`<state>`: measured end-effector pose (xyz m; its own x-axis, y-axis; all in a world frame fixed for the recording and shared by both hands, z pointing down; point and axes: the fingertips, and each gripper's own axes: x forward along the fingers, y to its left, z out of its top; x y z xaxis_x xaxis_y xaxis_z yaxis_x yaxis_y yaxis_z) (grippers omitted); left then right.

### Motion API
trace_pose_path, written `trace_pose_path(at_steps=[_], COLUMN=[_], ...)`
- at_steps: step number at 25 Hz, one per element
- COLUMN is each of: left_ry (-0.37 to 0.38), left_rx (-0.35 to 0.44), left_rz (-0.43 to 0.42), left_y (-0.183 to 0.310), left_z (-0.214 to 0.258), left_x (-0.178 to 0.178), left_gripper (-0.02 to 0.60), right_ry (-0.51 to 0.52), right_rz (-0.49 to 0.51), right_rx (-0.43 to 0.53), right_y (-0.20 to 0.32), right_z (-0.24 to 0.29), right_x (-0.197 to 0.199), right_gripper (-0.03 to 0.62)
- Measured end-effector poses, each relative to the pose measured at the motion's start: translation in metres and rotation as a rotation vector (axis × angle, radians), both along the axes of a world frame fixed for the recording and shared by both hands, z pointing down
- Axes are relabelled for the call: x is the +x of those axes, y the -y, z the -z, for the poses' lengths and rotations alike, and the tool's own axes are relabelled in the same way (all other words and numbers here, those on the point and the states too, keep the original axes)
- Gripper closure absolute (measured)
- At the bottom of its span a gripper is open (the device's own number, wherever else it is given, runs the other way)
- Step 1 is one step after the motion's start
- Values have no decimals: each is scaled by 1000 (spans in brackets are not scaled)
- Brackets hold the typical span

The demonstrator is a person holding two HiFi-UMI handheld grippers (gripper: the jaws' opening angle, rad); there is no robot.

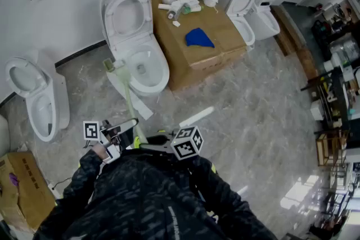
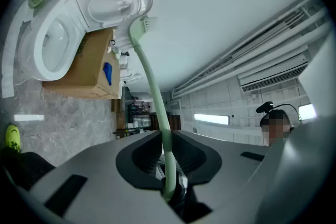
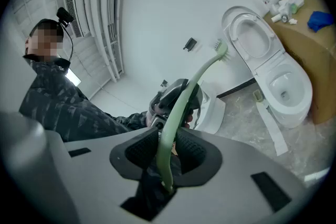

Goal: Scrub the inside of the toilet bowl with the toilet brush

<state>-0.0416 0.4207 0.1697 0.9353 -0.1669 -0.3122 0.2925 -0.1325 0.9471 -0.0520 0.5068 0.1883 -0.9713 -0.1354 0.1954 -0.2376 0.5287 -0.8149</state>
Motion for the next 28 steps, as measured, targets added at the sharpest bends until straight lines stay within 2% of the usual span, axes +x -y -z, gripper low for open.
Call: trace_pose_path(at_steps=[8,28], left_ry=[22,-5], left_rx=[8,-13], left_rz=[-6,1], left_y=[-5,9], left_z=[-1,-8], left_x=[3,3], left_gripper=[522,522], right_ry=[-8,2], right_rz=[11,-44], right_rx=[-16,-64], right_y=[-5,11], right_z=[-1,-7], right_x=[1,3], right_gripper=[494,502])
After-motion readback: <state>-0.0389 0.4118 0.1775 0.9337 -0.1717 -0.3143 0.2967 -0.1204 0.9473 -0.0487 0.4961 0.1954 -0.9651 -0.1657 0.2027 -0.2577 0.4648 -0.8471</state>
